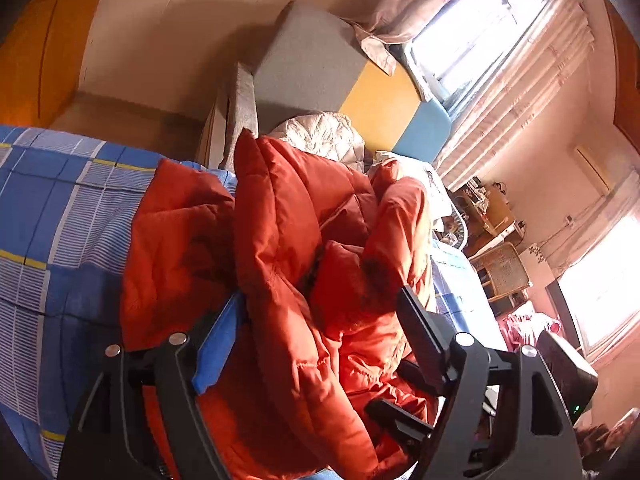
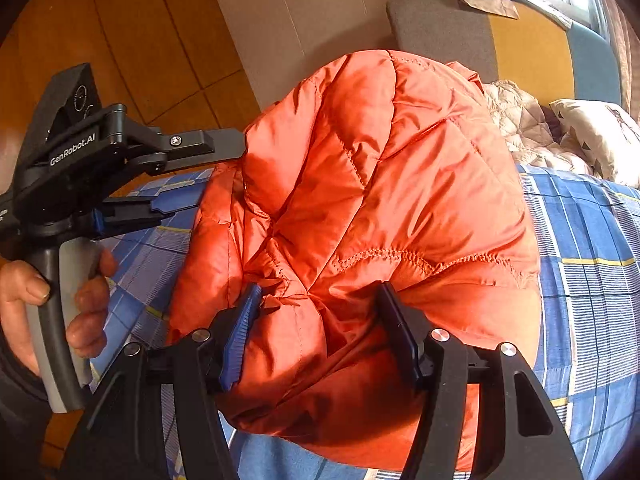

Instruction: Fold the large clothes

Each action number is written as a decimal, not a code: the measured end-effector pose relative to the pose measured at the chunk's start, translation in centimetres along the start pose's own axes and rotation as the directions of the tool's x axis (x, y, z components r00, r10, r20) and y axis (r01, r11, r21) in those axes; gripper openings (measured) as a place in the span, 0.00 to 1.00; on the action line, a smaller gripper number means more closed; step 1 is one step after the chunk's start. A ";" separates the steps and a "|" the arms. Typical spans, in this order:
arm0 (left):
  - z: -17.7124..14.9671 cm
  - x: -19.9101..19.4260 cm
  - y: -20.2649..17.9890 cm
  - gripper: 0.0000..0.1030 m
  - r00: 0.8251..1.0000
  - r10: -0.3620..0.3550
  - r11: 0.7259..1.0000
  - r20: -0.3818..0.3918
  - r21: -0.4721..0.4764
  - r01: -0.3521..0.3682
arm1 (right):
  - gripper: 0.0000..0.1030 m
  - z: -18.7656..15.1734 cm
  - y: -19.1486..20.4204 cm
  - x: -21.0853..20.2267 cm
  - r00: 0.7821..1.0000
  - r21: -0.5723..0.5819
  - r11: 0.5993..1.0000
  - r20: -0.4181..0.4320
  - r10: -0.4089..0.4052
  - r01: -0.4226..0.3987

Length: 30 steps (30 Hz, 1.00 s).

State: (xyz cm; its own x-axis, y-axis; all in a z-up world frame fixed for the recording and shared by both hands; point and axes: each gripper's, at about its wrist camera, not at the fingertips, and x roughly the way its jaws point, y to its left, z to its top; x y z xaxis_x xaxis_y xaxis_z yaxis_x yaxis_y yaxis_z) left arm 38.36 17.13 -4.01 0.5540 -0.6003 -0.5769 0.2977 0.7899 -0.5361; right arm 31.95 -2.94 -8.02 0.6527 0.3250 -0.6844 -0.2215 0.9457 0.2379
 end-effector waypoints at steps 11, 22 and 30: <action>0.3 3.6 -2.0 0.50 0.983 0.178 0.981 -0.037 0.086 -0.174 | 0.58 1.8 1.7 -1.4 1.000 -0.008 1.000 -0.006 -0.030 0.030; -0.1 3.3 -1.5 0.29 0.985 0.169 0.978 -0.026 0.132 -0.164 | 0.58 7.6 -2.9 -1.9 0.980 0.266 0.948 0.049 -0.195 0.175; -1.4 2.2 0.4 0.24 0.981 0.192 0.974 -0.007 0.124 -0.189 | 0.58 10.0 -1.6 3.0 0.980 0.194 0.963 0.029 -0.197 0.188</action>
State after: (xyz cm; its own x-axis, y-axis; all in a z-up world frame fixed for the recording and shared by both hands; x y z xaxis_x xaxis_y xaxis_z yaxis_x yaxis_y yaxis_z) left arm 38.64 15.96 -6.31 0.5953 -0.4385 -0.6733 0.2811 0.8987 -0.3367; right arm 41.53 -3.50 -3.52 0.7043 0.1317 -0.6976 0.0503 0.9709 0.2341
